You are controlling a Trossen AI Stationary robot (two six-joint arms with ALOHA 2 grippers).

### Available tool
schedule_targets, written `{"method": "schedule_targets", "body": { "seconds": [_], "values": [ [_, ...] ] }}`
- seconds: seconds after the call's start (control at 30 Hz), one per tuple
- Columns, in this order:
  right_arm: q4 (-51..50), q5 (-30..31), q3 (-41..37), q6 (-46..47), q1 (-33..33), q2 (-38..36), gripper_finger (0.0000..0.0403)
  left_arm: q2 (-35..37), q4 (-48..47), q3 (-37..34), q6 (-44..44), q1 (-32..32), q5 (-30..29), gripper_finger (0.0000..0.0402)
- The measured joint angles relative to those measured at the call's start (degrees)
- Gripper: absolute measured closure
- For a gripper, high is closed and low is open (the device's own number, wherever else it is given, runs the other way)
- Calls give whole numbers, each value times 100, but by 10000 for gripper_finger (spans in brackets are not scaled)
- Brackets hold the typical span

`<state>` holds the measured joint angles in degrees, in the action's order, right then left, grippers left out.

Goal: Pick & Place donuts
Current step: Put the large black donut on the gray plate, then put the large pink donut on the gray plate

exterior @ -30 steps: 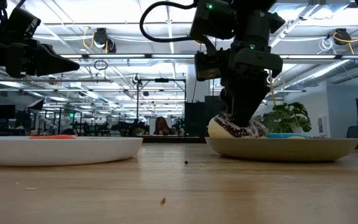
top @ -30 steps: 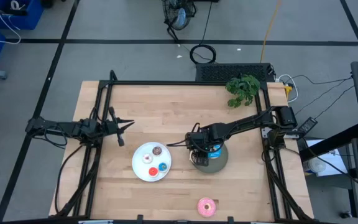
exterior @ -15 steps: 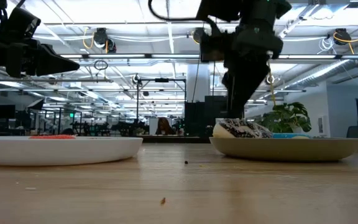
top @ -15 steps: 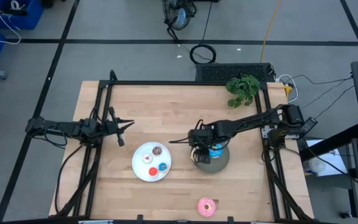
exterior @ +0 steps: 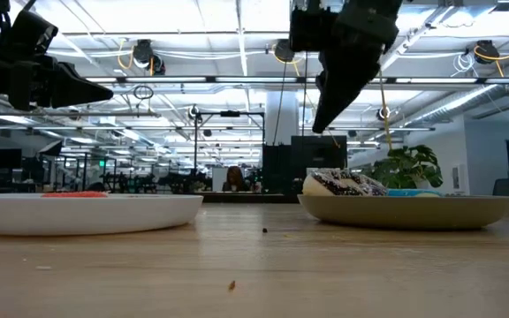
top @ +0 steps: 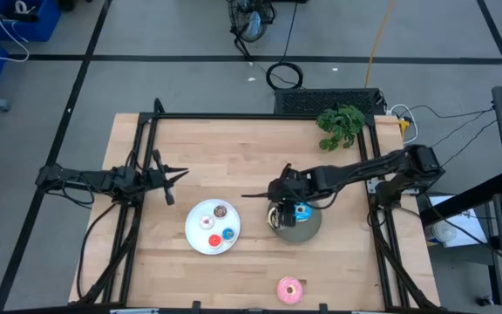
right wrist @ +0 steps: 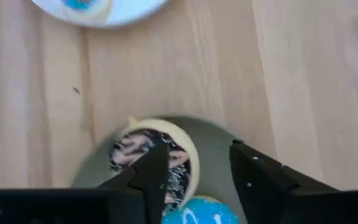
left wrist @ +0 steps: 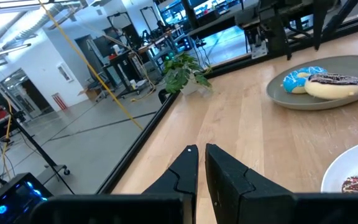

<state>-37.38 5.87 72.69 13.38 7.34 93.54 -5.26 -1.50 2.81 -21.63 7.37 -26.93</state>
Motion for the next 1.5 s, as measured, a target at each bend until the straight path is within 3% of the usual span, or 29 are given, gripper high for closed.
{"method": "schedule_targets", "body": {
  "seconds": [0.1, 0.23, 0.3, 0.6, 1.03, 1.33, 1.5],
  "values": [
    [-86, 21, -11, -118, 63, 102, 288, 0, -1, 0, 0, 0, 0, 364],
    [-54, -190, -11, -345, 168, 100, 373, 0, -2, 0, -4, -1, -1, 364],
    [-51, -289, -11, -408, 190, 99, 393, 0, -1, 0, -4, -1, -1, 364],
    [40, -448, -132, -276, 189, 298, 400, 1, -4, 0, -2, -1, -1, 364],
    [787, -463, -1050, -144, -52, 295, 402, 1, -2, 0, -11, 0, -3, 364],
    [841, -373, -882, -211, 11, 174, 403, 1, -4, 0, -13, -1, -3, 364],
    [585, 22, -556, -207, 168, 67, 403, 2, -4, 0, -10, 0, -5, 364]
  ]
}}
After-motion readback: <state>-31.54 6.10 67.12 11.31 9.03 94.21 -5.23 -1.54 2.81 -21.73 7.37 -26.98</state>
